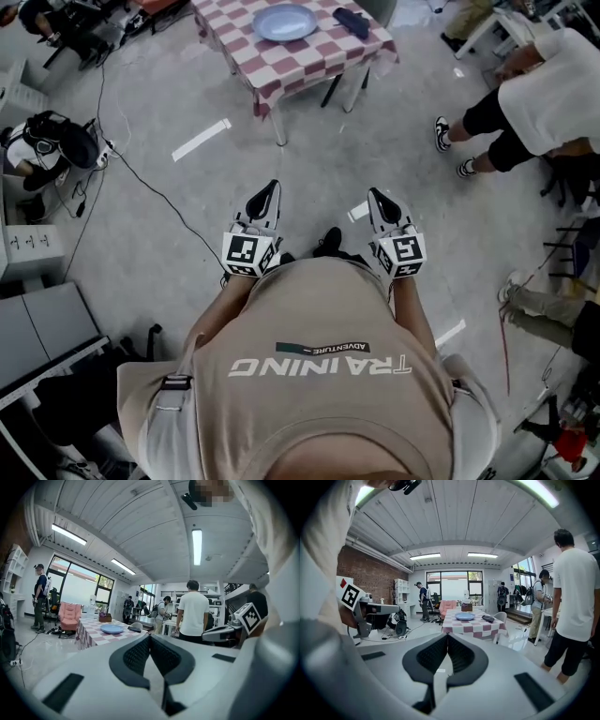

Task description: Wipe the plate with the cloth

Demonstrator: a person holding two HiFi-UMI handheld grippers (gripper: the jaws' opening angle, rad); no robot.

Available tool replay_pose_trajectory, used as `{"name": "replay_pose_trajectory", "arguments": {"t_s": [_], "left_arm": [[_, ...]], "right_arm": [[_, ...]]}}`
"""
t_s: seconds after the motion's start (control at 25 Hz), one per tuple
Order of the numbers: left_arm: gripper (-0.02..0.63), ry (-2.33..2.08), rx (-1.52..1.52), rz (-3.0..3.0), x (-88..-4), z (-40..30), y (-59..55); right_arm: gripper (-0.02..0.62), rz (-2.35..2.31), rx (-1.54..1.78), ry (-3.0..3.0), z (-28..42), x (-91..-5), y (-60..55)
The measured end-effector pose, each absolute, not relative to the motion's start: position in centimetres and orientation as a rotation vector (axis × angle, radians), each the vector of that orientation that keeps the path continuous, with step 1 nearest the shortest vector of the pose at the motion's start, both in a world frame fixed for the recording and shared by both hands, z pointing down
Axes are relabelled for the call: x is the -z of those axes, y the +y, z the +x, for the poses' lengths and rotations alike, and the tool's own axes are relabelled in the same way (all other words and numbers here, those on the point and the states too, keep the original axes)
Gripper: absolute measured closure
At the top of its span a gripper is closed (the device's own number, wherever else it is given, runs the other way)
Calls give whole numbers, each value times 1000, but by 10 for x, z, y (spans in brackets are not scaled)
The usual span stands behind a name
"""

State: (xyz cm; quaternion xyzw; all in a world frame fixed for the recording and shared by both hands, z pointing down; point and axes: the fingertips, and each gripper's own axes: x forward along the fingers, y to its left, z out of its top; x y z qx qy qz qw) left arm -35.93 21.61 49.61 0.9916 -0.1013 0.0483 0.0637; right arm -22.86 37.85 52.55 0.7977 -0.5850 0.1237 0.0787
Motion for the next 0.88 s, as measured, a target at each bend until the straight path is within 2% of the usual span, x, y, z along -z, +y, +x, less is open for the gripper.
{"name": "replay_pose_trajectory", "arguments": {"t_s": [0.36,0.88], "left_arm": [[591,-426,-146,2990,-496,-289,208],[591,-496,-204,2941,-512,-232,198]], "right_arm": [[577,2276,-302,-1867,-153,-524,349],[577,2198,-384,-1989,-103,-550,337]]}}
